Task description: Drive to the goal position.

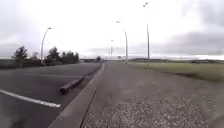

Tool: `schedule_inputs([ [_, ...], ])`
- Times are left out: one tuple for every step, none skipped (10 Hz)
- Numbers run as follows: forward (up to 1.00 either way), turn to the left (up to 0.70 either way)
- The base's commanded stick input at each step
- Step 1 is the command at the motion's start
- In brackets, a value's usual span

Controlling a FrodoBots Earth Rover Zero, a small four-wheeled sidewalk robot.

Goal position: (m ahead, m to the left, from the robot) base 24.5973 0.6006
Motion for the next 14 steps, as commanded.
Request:
schedule_inputs([
  [1.00, 0.00],
  [1.00, 0.00],
  [1.00, 0.00],
  [1.00, 0.00],
  [1.00, 0.00],
  [1.00, 0.00],
  [1.00, 0.00],
  [1.00, 0.00],
  [1.00, 0.00],
  [1.00, 0.00],
  [1.00, 0.00],
  [1.00, 0.00],
  [1.00, 0.00],
  [1.00, 0.00],
])
